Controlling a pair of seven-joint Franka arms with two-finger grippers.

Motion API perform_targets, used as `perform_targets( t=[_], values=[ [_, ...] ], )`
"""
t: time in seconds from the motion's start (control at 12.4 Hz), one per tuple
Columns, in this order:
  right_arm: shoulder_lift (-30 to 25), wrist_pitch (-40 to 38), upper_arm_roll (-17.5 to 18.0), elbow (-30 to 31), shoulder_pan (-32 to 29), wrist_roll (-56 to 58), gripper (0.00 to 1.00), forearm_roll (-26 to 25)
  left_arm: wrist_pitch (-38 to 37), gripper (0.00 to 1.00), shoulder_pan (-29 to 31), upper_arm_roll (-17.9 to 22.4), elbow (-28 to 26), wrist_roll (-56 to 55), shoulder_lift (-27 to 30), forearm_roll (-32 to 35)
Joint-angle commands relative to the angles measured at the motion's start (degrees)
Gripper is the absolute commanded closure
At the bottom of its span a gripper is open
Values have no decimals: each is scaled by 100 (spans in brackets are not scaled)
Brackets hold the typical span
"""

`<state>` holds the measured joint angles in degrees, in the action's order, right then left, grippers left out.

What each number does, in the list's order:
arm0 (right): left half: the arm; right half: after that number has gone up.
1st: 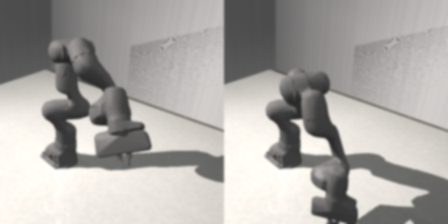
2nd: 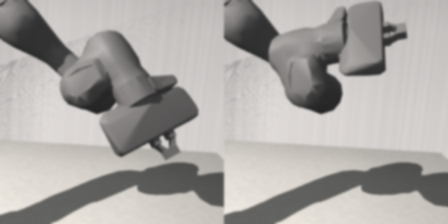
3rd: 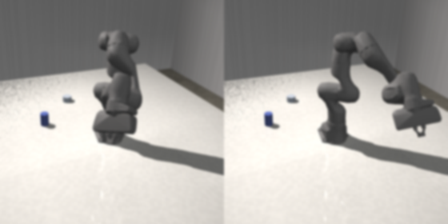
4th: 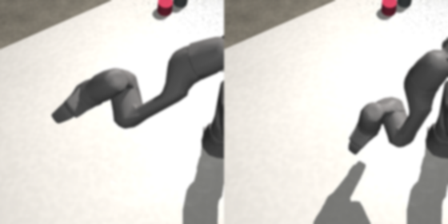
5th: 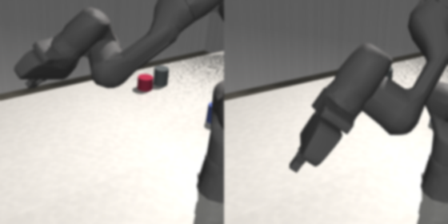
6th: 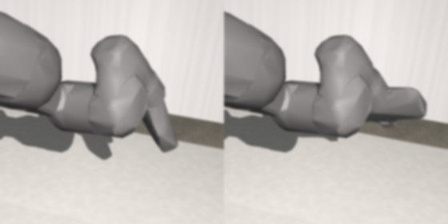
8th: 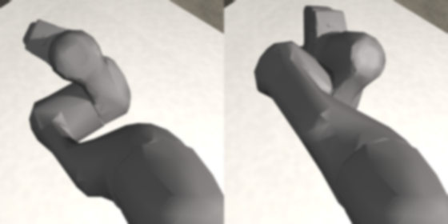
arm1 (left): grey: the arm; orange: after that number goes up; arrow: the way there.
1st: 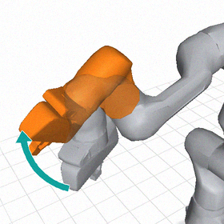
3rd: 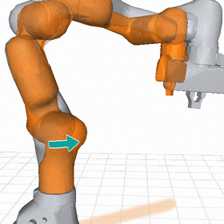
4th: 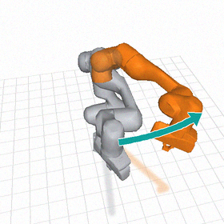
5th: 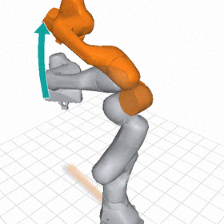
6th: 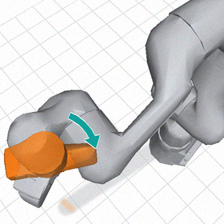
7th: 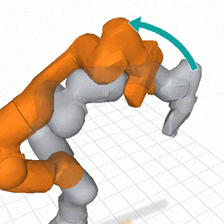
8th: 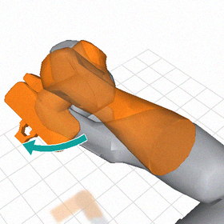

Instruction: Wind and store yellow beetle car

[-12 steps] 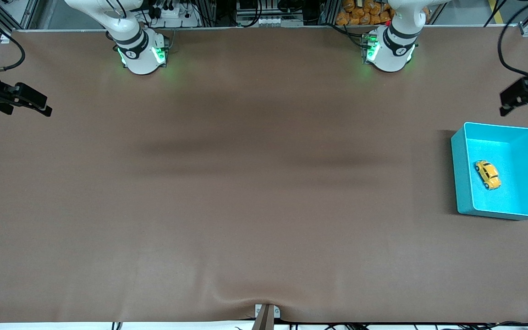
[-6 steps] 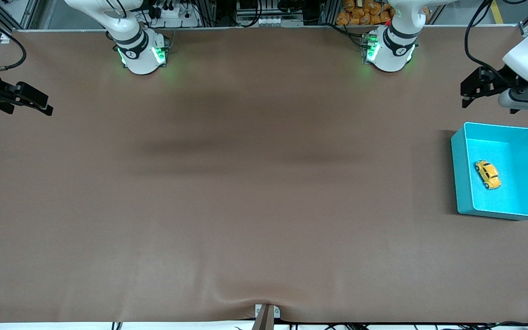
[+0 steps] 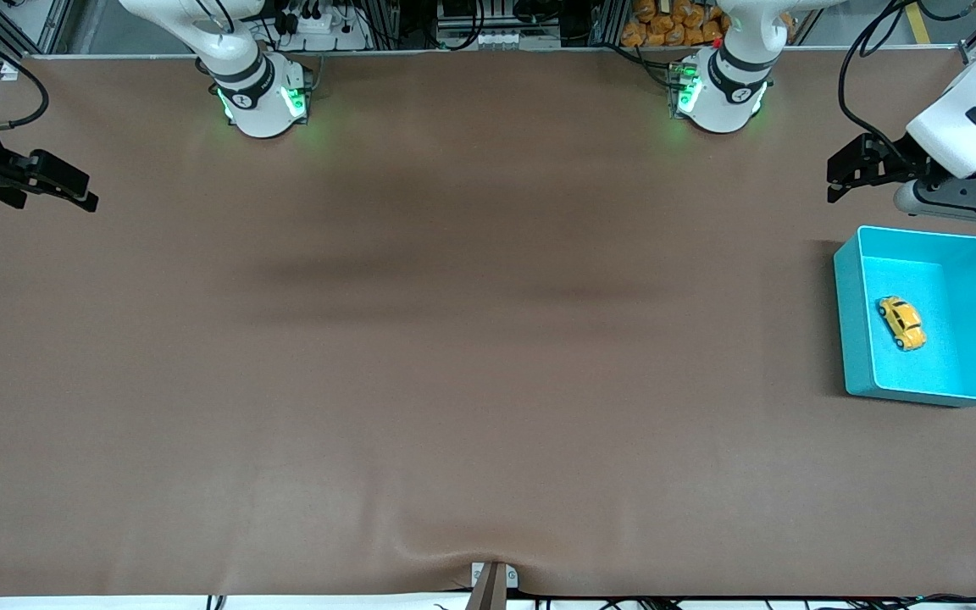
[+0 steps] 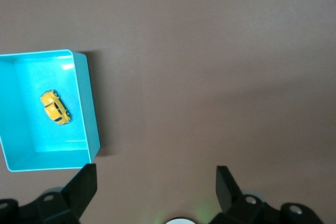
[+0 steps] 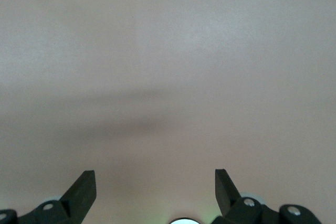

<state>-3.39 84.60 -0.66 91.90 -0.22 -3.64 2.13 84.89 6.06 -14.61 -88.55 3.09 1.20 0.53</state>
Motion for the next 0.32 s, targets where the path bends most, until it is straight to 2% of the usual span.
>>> perform_targets(
  t=[0.0,0.24],
  values=[
    [5,-93,-30,-94,40,-14,0,-37,-60,0,9,28,40,-28,82,-114],
    [14,-84,-13,-94,58,-14,0,-20,-165,0,1,90,66,-36,82,-114]
  ],
)
